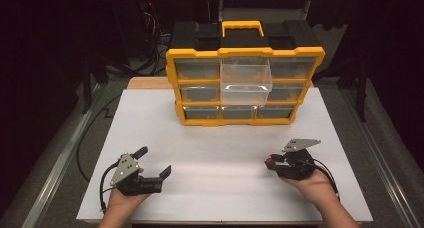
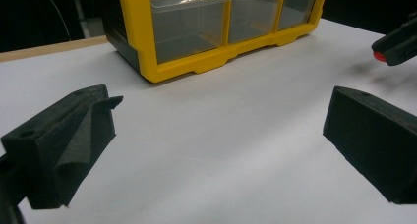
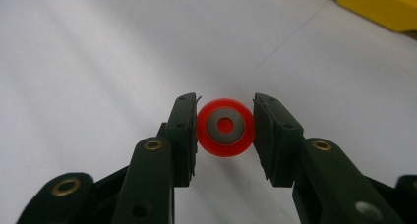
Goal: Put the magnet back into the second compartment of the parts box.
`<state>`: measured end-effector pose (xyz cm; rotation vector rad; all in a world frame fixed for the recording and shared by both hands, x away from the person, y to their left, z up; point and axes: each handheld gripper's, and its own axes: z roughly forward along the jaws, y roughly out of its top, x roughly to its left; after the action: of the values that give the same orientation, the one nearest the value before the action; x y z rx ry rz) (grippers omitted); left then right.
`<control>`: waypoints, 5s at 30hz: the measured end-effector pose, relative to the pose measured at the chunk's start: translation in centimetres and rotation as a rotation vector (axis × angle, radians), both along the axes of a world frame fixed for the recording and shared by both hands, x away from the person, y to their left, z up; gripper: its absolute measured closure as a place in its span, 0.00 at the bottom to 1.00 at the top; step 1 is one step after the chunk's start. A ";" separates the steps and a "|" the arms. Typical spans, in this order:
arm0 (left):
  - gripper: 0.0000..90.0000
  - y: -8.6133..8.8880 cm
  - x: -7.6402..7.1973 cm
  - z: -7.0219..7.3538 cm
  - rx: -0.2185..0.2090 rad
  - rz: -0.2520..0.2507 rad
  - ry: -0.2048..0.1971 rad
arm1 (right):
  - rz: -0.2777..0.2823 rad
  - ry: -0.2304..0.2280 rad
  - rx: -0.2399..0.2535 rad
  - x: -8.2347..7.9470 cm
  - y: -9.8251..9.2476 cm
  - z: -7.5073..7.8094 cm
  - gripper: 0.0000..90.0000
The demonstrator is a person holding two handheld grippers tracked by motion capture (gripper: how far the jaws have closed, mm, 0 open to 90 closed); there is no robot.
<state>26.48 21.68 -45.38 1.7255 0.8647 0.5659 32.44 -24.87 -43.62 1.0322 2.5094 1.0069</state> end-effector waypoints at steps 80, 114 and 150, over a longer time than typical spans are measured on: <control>0.00 -0.3 -0.1 0.0 0.002 -0.027 -0.014 | 0.295 0.294 -0.390 1.3 2.5 10.0 0.71; 0.00 -0.2 -0.2 0.1 -0.007 -0.029 -0.017 | 0.299 0.304 -0.396 1.7 3.3 16.5 0.71; 0.00 -0.2 -0.2 0.1 0.010 -0.040 -0.017 | 0.293 0.252 -0.402 2.2 3.9 23.0 0.71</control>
<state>26.25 21.45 -45.32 1.7412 0.8152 0.5584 34.65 -20.93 -20.65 0.7209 2.9631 0.4167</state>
